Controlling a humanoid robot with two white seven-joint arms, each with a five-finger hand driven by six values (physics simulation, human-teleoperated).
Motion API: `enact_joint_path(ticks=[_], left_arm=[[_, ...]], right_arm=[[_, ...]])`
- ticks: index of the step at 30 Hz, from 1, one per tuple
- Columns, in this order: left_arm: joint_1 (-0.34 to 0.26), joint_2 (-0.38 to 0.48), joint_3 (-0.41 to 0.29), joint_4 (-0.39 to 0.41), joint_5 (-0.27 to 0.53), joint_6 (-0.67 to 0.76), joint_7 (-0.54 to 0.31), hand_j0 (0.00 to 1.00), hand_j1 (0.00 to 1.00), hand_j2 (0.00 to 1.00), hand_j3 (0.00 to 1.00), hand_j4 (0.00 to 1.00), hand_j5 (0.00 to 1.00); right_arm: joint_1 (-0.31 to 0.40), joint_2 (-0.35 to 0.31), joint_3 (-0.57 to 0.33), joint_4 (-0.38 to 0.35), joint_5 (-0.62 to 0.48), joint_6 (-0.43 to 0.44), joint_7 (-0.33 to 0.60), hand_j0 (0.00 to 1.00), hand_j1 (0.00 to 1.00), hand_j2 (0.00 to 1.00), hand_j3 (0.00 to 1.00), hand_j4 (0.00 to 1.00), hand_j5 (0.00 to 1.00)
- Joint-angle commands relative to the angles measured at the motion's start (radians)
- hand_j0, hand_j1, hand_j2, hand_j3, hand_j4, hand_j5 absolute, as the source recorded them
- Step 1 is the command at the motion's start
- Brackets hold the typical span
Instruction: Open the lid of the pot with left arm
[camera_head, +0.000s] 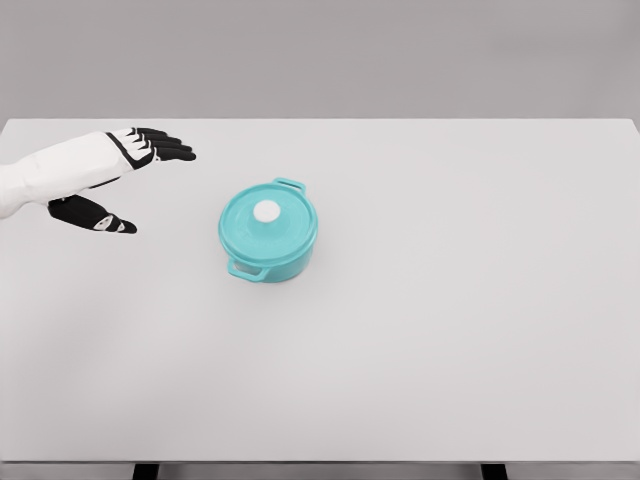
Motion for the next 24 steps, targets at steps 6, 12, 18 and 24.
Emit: enact_joint_path(ticks=[6, 12, 18, 24], left_arm=[[0.012, 0.001, 0.005, -0.012, 0.021, 0.003, 0.001, 1.0, 1.0, 1.0, 1.0, 1.0, 1.0], [0.012, 0.032, 0.034, -0.012, 0.177, 0.003, 0.001, 1.0, 1.0, 1.0, 1.0, 1.0, 1.0], [-0.084, -0.013, -0.128, -0.057, -0.321, 0.003, 0.001, 1.0, 1.0, 1.0, 1.0, 1.0, 1.0], [-0.192, -0.067, -0.265, -0.057, -0.375, 0.003, 0.001, 1.0, 1.0, 1.0, 1.0, 1.0, 1.0]], right_arm=[[0.0, 0.0, 0.008, -0.002, -0.003, 0.0, -0.096, 1.0, 1.0, 1.0, 1.0, 1.0, 1.0], [0.0, 0.0, 0.004, 0.0, -0.004, 0.001, -0.094, 1.0, 1.0, 1.0, 1.0, 1.0, 1.0], [0.0, 0.0, 0.004, 0.0, -0.004, 0.001, -0.094, 1.0, 1.0, 1.0, 1.0, 1.0, 1.0], [0.0, 0.0, 0.004, 0.0, -0.004, 0.001, -0.094, 1.0, 1.0, 1.0, 1.0, 1.0, 1.0]])
